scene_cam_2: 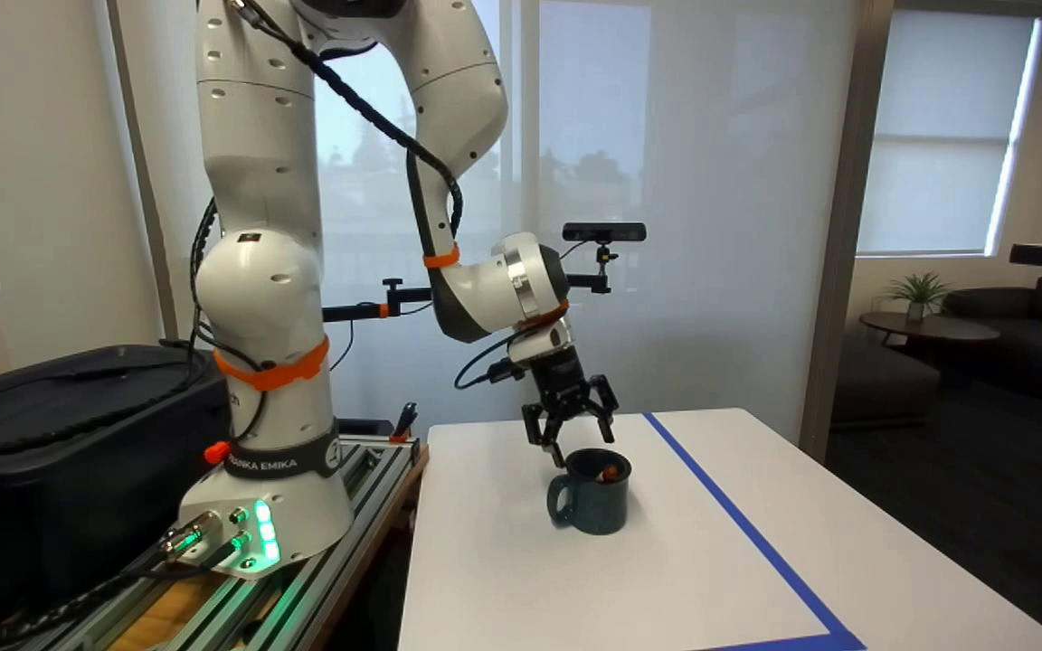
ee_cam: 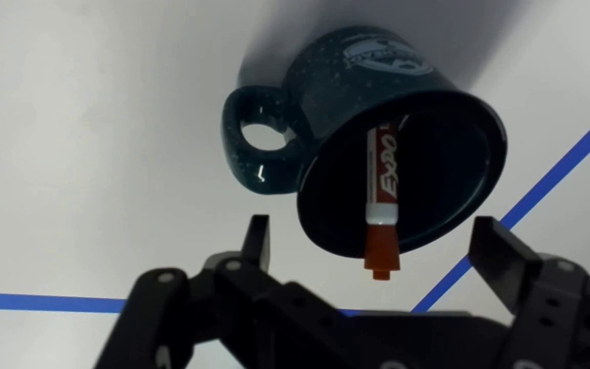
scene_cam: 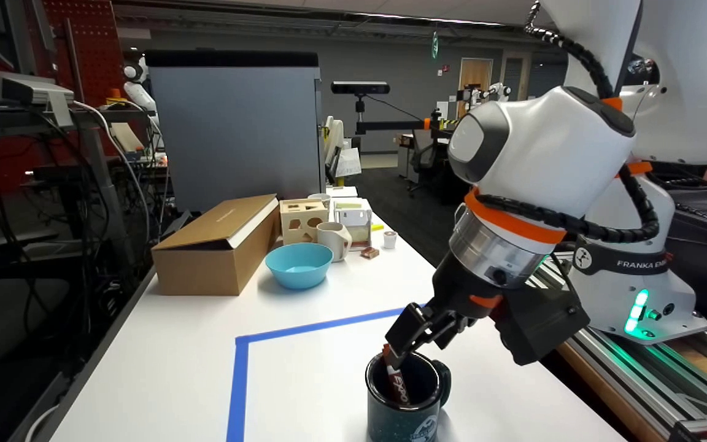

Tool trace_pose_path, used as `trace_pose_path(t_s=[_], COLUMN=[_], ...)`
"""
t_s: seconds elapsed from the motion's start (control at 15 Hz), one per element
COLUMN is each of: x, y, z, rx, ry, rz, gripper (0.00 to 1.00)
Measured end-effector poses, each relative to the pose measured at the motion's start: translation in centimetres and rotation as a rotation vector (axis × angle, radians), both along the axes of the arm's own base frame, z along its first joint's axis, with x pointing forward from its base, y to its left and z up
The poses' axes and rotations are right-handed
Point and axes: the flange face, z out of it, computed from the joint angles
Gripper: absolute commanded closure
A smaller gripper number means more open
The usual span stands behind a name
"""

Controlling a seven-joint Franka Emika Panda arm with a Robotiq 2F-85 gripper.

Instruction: Put the marker on the table

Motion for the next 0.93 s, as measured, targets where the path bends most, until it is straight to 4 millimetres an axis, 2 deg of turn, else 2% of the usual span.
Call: trace_pose_path(t_s=[0.07, 0.13, 0.27, 0.33, 0.4, 0.53, 0.6, 0.67, 0.73, 0.87, 0.93], x=[0.3, 0.9, 2.1, 2.5, 3.0, 3.4, 3.5, 3.6, 3.6, 3.5, 3.4], y=[-0.6, -1.0, -1.8, -2.2, -2.4, -2.6, -2.6, -2.6, -2.5, -2.5, -2.5], z=[-0.1, 0.0, 0.5, 0.6, 0.9, 0.9, 0.9, 0.9, 0.7, 0.4, 0.3], rx=[0.005, 0.012, 0.03, 0.035, 0.044, 0.056, 0.06, 0.064, 0.067, 0.072, 0.073], ry=[-0.011, -0.013, -0.03, -0.033, -0.037, -0.04, -0.04, -0.038, -0.033, -0.024, -0.019], rz=[-0.003, -0.008, -0.019, -0.019, -0.024, -0.021, -0.022, -0.021, -0.02, -0.017, -0.016], gripper=[0.25, 0.26, 0.42, 0.43, 0.52, 0.59, 0.7, 0.6, 0.43, 0.49, 0.45])
